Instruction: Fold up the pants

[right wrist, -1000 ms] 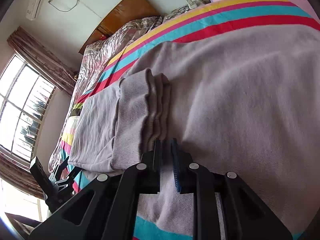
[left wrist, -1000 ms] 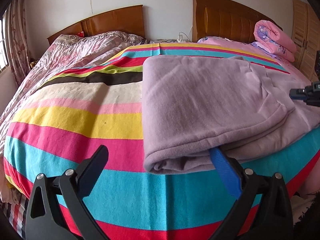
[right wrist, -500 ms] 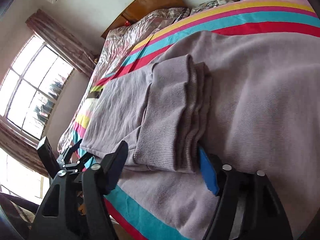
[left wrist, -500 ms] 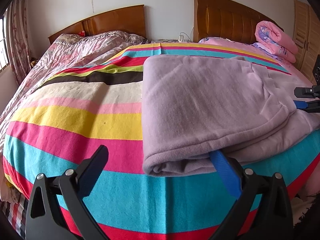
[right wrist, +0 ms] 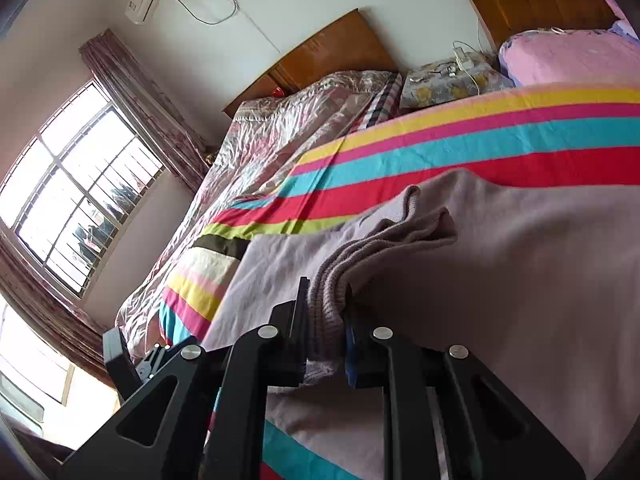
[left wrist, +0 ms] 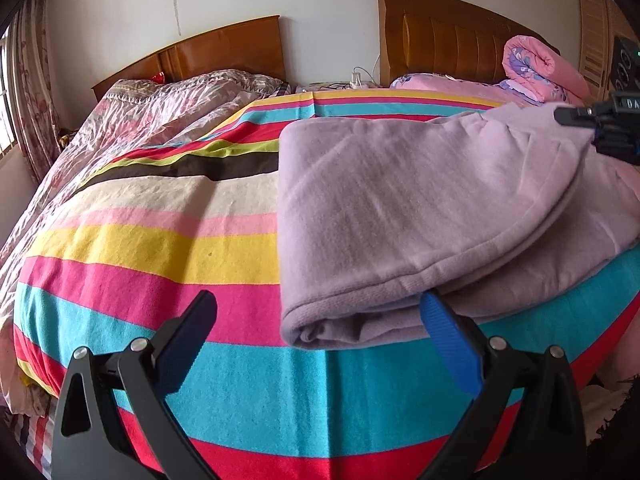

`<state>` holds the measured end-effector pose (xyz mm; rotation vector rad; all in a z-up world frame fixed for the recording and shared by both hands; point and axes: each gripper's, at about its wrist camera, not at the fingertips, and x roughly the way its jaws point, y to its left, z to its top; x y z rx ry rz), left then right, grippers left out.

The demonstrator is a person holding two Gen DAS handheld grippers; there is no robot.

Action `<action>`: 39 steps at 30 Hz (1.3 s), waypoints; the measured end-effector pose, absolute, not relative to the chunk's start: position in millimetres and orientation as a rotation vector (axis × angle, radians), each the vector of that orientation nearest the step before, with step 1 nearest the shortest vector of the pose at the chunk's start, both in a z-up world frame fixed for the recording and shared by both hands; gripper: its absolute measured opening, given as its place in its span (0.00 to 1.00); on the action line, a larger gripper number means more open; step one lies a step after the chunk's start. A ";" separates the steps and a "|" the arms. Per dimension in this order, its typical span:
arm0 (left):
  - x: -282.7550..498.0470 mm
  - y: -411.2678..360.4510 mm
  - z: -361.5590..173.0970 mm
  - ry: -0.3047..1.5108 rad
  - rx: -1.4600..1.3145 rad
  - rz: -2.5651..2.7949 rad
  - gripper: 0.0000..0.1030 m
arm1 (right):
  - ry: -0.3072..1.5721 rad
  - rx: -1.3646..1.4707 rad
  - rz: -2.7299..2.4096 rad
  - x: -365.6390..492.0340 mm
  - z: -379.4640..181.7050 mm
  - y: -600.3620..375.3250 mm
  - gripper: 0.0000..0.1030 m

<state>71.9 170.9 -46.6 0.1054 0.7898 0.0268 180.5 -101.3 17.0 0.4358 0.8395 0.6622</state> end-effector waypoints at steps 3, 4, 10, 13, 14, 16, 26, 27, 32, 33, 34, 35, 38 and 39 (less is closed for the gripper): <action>79.2 168.0 -47.3 0.794 0.113 0.021 0.99 | 0.790 0.428 0.683 184.1 40.2 -97.6 0.16; 81.5 168.4 -47.5 0.792 0.121 0.032 0.99 | 0.777 0.425 0.692 184.1 46.3 -96.3 0.16; 85.1 183.8 -35.6 0.775 0.096 0.021 0.99 | 0.689 0.382 0.742 192.0 85.3 -77.8 0.16; 79.1 175.0 -33.7 0.790 0.137 -0.044 0.99 | 0.666 0.380 0.758 197.1 97.8 -72.1 0.16; 77.5 171.0 -35.1 0.798 0.146 -0.056 0.99 | 0.660 0.381 0.761 196.9 101.5 -72.0 0.16; 78.2 166.9 -39.9 0.807 0.167 -0.032 0.99 | 0.650 0.374 0.763 195.0 106.4 -71.7 0.16; 79.2 233.3 -26.0 0.719 0.055 0.222 0.99 | 0.761 0.415 0.619 172.4 40.9 -112.6 0.03; 79.0 236.8 -31.9 0.741 0.092 0.250 0.99 | 0.810 0.419 0.598 170.1 22.8 -114.8 0.03; 73.7 239.6 -55.5 0.789 0.121 0.211 0.99 | 1.001 0.422 0.586 151.2 -45.0 -117.5 0.05; 73.3 239.5 -57.0 0.789 0.116 0.211 0.99 | 1.015 0.440 0.583 148.4 -50.3 -120.7 0.07; 73.2 241.1 -57.3 0.791 0.102 0.208 0.99 | 1.020 0.442 0.573 146.4 -52.9 -122.7 0.13; 72.2 241.5 -57.5 0.794 0.091 0.205 0.99 | 1.024 0.440 0.553 145.6 -55.1 -125.7 0.19; 71.4 242.2 -57.5 0.791 0.102 0.210 0.99 | 1.019 0.444 0.530 143.7 -54.9 -131.8 0.19; 71.4 241.9 -57.7 0.791 0.105 0.213 0.99 | 1.002 0.429 0.539 143.5 -50.2 -129.3 0.19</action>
